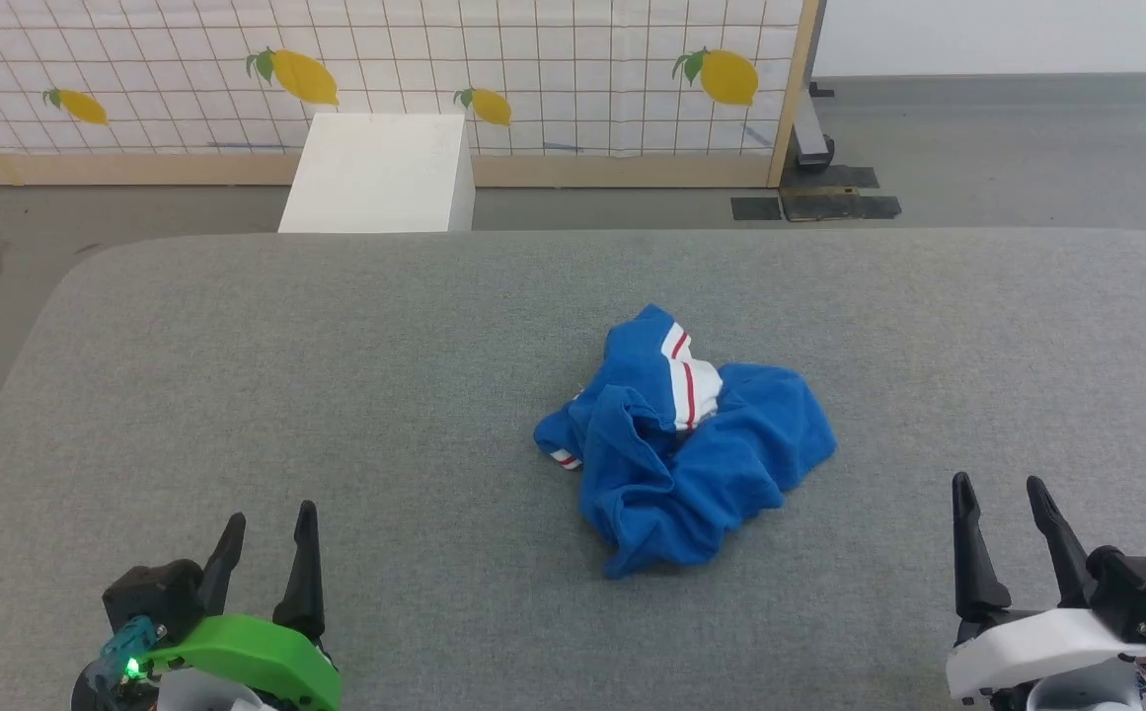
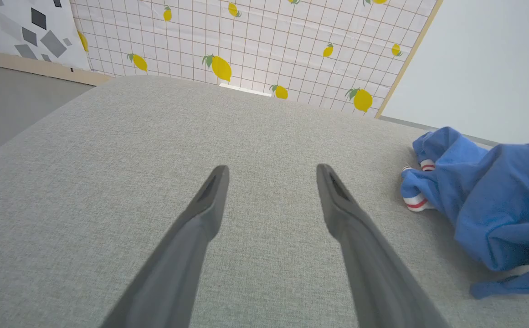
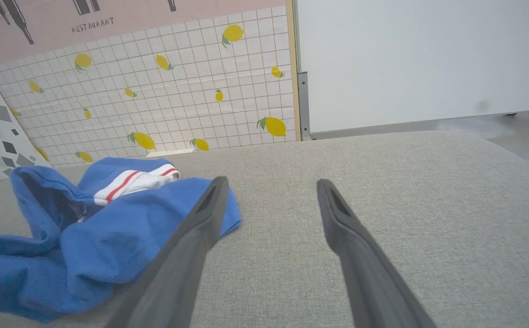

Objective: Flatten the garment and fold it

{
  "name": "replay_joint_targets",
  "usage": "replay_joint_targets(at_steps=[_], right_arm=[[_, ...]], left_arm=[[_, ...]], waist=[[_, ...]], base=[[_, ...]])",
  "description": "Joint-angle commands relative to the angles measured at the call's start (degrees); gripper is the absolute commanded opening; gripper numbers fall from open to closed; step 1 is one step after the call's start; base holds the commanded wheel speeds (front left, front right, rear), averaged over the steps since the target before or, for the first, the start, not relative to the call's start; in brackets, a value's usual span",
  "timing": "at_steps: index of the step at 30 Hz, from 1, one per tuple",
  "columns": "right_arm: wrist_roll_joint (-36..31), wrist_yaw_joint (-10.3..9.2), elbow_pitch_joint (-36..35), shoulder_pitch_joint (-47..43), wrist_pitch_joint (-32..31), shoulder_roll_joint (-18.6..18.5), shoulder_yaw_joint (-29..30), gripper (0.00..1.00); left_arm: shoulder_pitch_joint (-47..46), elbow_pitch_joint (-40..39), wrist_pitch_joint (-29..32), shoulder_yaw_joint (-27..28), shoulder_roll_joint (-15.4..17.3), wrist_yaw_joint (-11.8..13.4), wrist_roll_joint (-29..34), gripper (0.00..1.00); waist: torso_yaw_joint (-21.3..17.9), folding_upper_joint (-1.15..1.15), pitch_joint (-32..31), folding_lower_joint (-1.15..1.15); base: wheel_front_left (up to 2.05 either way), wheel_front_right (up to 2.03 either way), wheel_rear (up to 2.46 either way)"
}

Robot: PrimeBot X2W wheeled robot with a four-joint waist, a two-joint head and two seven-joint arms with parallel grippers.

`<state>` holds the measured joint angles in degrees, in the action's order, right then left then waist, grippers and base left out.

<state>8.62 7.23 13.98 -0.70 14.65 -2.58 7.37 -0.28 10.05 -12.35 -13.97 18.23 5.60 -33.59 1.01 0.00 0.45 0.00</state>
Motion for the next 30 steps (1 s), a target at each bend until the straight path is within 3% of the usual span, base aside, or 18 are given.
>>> replay_joint_targets(at_steps=[1,8,19,24,30], right_arm=[[-0.2,0.25,-0.1,-0.3,0.3,0.0,0.0,1.00],[-1.0,0.25,0.0,3.6,-5.3,0.0,-1.3,1.00],[-5.6,0.25,3.2,18.7,-31.2,-0.1,-9.2,1.00],[-6.4,0.25,7.1,25.7,-45.1,-2.1,-14.4,1.00],[-6.7,0.25,10.1,30.7,-54.8,-4.6,-19.5,1.00]], left_arm=[[-0.2,-0.2,0.0,0.0,0.5,0.1,0.4,1.00],[-0.6,-0.7,-0.1,-0.6,0.4,0.6,1.0,1.00],[-2.7,-2.0,-0.8,-1.5,-0.4,1.4,2.3,1.00],[-4.3,-3.0,-1.0,-1.9,-0.4,1.8,3.3,1.00],[-6.1,-3.8,-1.1,-2.9,-0.6,2.0,4.4,1.00]], waist=[[0.0,0.00,0.0,0.00],[0.3,0.00,1.3,0.00],[2.2,0.00,5.9,0.00],[3.1,0.00,8.8,0.00],[4.3,0.00,11.8,0.00]], base=[[0.00,0.00,0.00],[0.00,0.00,0.00],[0.00,0.00,0.00],[0.00,0.00,0.00],[0.00,0.00,0.00]])
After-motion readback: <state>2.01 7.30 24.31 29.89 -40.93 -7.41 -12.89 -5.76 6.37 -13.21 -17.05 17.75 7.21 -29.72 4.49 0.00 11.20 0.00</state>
